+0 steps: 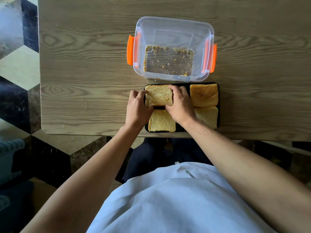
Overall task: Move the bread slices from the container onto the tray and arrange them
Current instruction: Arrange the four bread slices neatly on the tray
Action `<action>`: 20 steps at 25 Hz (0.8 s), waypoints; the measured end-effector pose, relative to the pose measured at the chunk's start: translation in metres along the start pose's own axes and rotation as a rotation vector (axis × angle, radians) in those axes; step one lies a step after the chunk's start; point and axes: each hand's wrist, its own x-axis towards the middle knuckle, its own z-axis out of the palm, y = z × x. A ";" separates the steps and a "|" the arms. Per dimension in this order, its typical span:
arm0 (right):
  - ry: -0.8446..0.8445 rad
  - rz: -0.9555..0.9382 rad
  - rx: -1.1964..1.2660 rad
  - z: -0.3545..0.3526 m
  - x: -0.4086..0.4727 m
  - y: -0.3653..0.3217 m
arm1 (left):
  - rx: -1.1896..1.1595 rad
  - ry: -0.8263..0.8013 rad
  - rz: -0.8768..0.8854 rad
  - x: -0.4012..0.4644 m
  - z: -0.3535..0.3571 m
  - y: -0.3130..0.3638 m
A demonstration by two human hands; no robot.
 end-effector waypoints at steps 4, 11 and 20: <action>-0.002 0.008 0.021 -0.010 -0.006 0.000 | -0.041 0.007 -0.015 -0.005 -0.002 0.001; -0.163 0.272 -0.054 -0.017 -0.040 0.016 | -0.153 0.001 -0.250 -0.040 -0.001 -0.012; -0.166 0.401 0.186 0.005 -0.050 0.024 | -0.209 -0.060 -0.244 -0.066 0.014 -0.019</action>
